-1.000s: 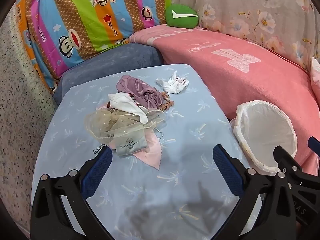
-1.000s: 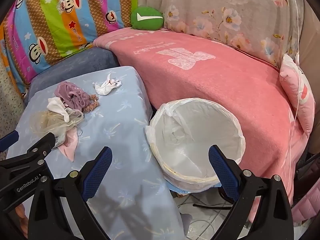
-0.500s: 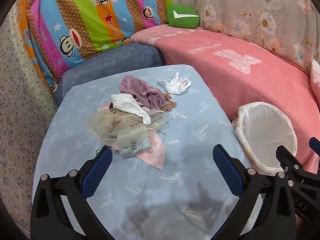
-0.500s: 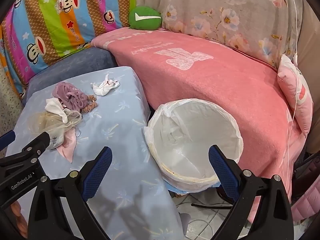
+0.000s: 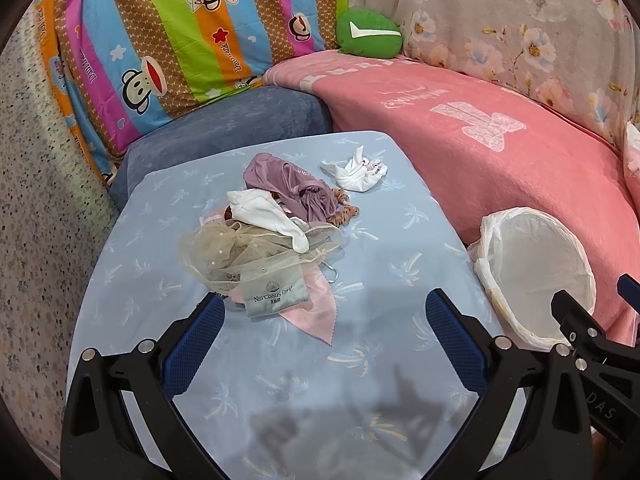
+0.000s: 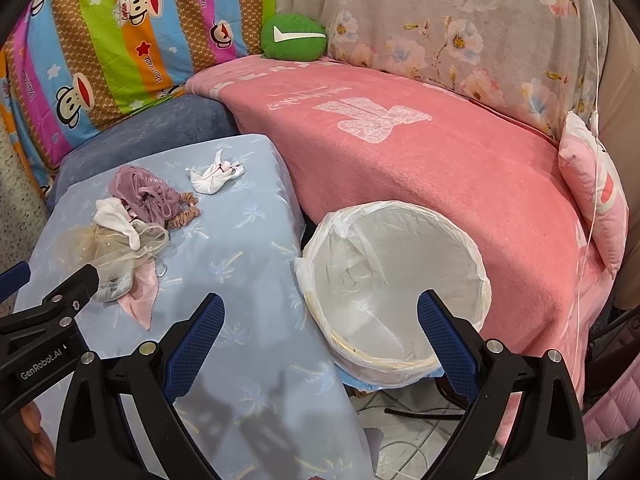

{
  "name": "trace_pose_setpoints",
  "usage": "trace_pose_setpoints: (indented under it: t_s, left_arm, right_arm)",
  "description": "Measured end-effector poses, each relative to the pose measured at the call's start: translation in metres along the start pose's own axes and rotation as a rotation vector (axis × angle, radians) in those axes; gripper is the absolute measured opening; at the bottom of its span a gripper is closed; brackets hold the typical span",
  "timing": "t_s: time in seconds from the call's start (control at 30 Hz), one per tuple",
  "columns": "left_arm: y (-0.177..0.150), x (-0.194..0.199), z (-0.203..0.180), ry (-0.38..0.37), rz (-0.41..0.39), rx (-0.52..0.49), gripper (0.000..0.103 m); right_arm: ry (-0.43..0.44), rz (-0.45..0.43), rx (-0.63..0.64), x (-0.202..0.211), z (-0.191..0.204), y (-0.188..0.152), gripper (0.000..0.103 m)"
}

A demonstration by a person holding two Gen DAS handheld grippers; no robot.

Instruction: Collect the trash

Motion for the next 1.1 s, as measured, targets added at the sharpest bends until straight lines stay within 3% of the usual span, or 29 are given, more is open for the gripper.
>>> trace_pose_setpoints:
  t_s: [1.1]
  left_arm:
    - [0.0029, 0.0020, -0.0046, -0.010, -0.004, -0.004, 0.096]
  right_arm:
    - [-0.003, -0.002, -0.009, 0.0007, -0.0040, 0.0014, 0.095]
Point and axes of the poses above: each gripper's, at about its wrist camera, not at the fingertips, and x roughly against the way its jaws point, z to its left, y to its top, the point moved 2 cm from there along -x, roughly the way its jaws point, and after that the axes turned 7 degrees about y, right-handed, at the moved point
